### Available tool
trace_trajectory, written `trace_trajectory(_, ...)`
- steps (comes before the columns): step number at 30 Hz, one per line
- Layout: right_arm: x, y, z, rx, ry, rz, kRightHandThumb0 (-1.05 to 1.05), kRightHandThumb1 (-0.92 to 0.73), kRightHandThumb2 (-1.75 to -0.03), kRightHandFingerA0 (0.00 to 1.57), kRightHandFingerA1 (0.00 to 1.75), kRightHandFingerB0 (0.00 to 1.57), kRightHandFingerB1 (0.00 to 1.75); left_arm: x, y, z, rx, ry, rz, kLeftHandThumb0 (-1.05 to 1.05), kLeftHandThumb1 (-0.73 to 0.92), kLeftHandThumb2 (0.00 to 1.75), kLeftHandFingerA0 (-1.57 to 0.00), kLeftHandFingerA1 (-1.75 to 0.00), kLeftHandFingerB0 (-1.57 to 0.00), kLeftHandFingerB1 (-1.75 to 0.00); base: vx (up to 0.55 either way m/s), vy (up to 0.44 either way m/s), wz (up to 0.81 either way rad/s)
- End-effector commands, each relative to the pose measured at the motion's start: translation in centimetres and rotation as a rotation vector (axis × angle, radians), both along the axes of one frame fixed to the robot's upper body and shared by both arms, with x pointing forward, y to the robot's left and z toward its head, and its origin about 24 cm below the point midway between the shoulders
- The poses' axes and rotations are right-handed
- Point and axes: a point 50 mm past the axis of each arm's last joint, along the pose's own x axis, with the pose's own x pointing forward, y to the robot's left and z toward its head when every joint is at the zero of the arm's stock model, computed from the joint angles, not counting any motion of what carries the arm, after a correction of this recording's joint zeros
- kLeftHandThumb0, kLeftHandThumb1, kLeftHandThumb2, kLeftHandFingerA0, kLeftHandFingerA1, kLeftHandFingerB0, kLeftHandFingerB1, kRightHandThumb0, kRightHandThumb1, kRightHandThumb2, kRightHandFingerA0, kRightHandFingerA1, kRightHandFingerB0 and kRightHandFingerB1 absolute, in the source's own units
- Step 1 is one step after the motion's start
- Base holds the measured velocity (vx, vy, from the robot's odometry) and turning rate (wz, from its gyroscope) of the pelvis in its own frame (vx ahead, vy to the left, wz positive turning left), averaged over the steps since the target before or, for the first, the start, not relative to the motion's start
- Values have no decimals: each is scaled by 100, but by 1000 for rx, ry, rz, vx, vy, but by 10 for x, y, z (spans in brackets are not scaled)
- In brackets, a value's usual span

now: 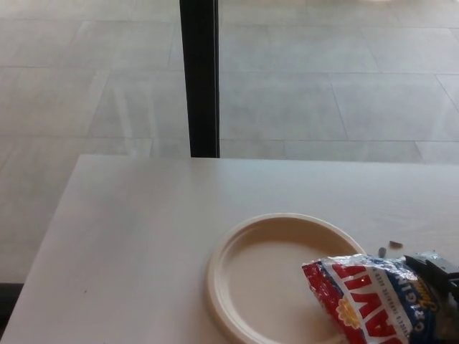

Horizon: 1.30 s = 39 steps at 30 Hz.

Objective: The robot uses its right hand to pick up a bag of sunflower seeds kept in the middle of the desk and tilts it over a plate kept next to it to pour out a few seeds and then puts the bag of seeds back on the desk

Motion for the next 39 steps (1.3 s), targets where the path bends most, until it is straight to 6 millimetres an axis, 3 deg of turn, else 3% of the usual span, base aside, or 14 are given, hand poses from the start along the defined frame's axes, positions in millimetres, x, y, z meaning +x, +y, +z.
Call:
trace_trajectory(1,-28,10,-40,-83,-41,63,-28,-79,-70,87,175,68,76,1,0,1,13,6,-42,-69,70,61,-69,-73,-61,-48,0,0,0)
trace_trajectory(3,-33,16,-48,-107,11,85,-31,-72,-77,84,163,89,113,1,0,1,15,8,-53,-69,71,61,-66,-71,-60,-48,0,0,0)
trace_trajectory(4,-34,17,-49,-108,14,88,-31,-72,-77,84,163,89,113,0,0,1,15,9,-52,-69,71,61,-66,-71,-60,-48,0,0,0)
trace_trajectory(6,-40,20,-55,-64,-7,90,-28,-68,-81,84,166,85,144,-1,0,1,7,-2,-25,-68,69,61,-69,-74,-60,-49,0,0,0)
trace_trajectory(7,-43,22,-58,-49,5,81,-26,-67,-98,87,166,85,138,0,0,1,5,-7,-22,-69,69,60,-69,-75,-63,-50,0,0,0)
trace_trajectory(9,-47,24,-64,-24,-1,61,-26,-65,-105,90,174,82,153,0,0,1,2,-2,-49,-70,71,61,-63,-67,-61,-49,0,0,0)
trace_trajectory(12,-49,25,-65,6,8,52,-29,-60,-115,98,175,86,154,0,0,1,-9,-8,-24,-67,69,61,-63,-62,-57,-46,0,0,0)
trace_trajectory(13,-50,25,-66,17,8,50,-23,-55,-125,109,175,88,154,0,0,1,-11,-17,-15,-68,68,60,-65,-71,-56,-47,0,0,0)
trace_trajectory(15,-48,26,-66,21,3,51,-29,-53,-127,102,175,86,156,0,0,1,-13,-30,-1,-67,67,60,-70,-82,-63,-53,0,0,0)
trace_trajectory(18,-50,25,-66,68,3,14,-27,-51,-127,105,175,90,155,0,0,1,-8,-9,-25,-68,69,61,-65,-68,-59,-48,0,0,0)
trace_trajectory(22,-51,23,-68,88,49,-43,-33,-55,-121,97,175,86,151,0,-1,0,-7,-14,-20,-67,69,61,-64,-69,-60,-49,0,0,0)
trace_trajectory(28,-51,17,-69,206,44,-186,-28,-50,-130,107,175,91,156,-1,-2,0,-10,-20,-7,-70,68,61,-68,-73,-60,-50,0,0,0)
trace_trajectory(34,-41,7,-64,302,-28,-356,-33,-47,-123,101,175,89,161,-2,-2,0,-24,-51,27,-69,67,60,-68,-81,-62,-55,0,0,0)
trace_trajectory(39,-29,5,-53,358,-96,-484,-29,-44,-129,101,175,89,163,-3,-4,-2,-21,-32,37,-69,68,60,-68,-78,-58,-52,0,0,0)
